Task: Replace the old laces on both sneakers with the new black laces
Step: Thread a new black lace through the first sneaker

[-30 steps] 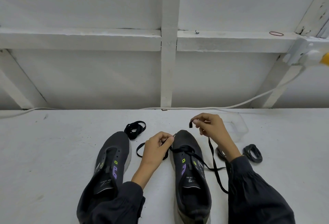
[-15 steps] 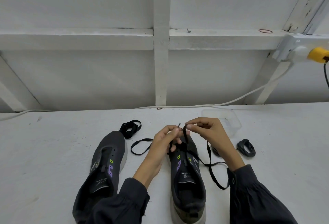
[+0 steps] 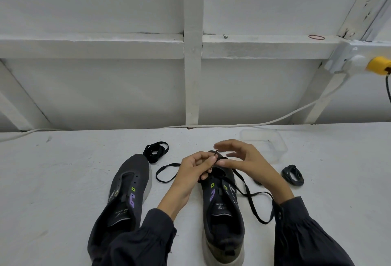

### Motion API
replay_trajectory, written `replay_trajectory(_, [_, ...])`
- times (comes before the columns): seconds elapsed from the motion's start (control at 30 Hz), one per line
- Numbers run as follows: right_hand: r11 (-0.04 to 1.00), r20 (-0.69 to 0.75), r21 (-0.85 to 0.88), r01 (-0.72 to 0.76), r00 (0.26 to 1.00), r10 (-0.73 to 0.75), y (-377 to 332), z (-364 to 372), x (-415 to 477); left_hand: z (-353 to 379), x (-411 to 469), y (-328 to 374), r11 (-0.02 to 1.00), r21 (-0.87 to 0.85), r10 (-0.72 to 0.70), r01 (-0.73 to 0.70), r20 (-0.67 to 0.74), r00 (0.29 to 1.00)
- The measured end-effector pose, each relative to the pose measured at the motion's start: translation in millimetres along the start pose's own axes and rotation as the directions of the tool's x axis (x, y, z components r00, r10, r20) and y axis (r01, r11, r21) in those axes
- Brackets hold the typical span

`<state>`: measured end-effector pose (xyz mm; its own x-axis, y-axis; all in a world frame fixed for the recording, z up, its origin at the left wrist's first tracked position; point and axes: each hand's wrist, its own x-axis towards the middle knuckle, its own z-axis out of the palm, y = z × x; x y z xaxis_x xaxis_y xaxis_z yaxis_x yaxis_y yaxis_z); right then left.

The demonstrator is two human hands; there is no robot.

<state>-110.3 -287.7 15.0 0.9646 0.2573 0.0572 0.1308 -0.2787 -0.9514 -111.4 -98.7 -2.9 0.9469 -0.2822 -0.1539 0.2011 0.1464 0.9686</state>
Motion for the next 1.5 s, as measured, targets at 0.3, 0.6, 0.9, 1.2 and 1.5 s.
replay_trajectory(0.3, [0.994,-0.165,0.008,-0.108,0.980,0.107,20.0,-3.8,-8.1,-11.2,-1.2,-9.0,0.996,0.088,0.018,-0.003,-0.169,0.985])
replay_trajectory(0.6, [0.960,-0.058,-0.089,-0.265,0.964,0.261,40.1,4.1,-29.7,-22.4,-3.3,-36.3,0.882,0.468,0.119,-0.044,-0.133,0.984])
replay_trajectory(0.9, [0.943,-0.174,-0.305,-0.137,0.981,0.086,37.4,-0.4,-10.7,-25.0,-3.0,-37.7,0.857,0.510,0.151,-0.068,-0.122,0.981])
replay_trajectory(1.2, [0.992,-0.279,-0.027,-0.124,0.954,0.112,33.1,11.3,-22.3,-25.4,-6.1,-30.6,0.845,0.520,0.222,-0.126,-0.125,0.967])
replay_trajectory(1.5, [0.984,-0.216,0.049,-0.172,0.960,0.179,43.9,18.3,-33.2,0.1,-9.1,-15.8,0.502,0.859,0.139,-0.101,0.035,0.990])
